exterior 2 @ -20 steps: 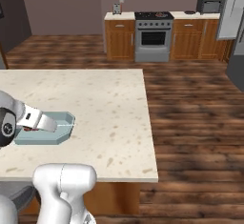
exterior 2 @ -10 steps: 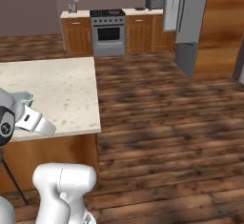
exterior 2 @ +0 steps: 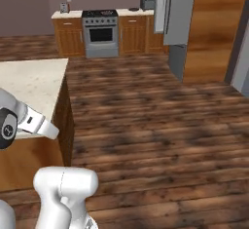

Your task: Place the cold items (tomato and tangerine) from the fridge in one tupperware on the dining counter. Place the warm items (hot dog and kebab skewer) in the stove area in another tupperware.

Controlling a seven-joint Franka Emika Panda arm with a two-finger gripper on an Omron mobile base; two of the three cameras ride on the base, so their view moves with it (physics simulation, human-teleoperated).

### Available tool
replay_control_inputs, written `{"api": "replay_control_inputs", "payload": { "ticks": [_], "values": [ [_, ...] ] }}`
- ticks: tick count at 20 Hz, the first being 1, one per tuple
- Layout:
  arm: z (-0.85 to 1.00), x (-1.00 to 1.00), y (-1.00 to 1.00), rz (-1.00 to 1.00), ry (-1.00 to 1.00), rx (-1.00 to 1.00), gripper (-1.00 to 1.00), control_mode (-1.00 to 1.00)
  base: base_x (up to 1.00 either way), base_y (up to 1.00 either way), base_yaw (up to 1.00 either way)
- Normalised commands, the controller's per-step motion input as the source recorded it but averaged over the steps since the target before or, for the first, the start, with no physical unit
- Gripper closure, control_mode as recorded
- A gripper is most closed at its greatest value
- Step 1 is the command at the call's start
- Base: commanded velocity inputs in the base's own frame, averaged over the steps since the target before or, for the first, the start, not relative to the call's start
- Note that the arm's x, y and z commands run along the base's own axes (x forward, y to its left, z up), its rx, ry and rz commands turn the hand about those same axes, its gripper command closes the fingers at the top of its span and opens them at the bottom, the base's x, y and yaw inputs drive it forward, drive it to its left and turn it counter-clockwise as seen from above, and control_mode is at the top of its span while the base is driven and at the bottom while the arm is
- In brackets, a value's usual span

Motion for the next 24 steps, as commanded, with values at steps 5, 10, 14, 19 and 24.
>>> {"api": "replay_control_inputs", "payload": {
  "ticks": [5, 10, 14, 19, 24],
  "values": [
    [0.0, 0.0, 0.0, 0.0, 0.0, 0.0, -1.0, 1.0, 0.7, -0.91, 0.31],
    [0.0, 0.0, 0.0, 0.0, 0.0, 0.0, -1.0, 1.0, 1.0, -0.67, 0.55],
    [0.0, 0.0, 0.0, 0.0, 0.0, 0.0, -1.0, 1.0, 1.0, -0.58, 0.62],
    [0.0, 0.0, 0.0, 0.0, 0.0, 0.0, -1.0, 1.0, 1.0, -0.76, 0.38],
    [0.0, 0.0, 0.0, 0.0, 0.0, 0.0, -1.0, 1.0, 1.0, -0.79, -0.05]
  ]
}}
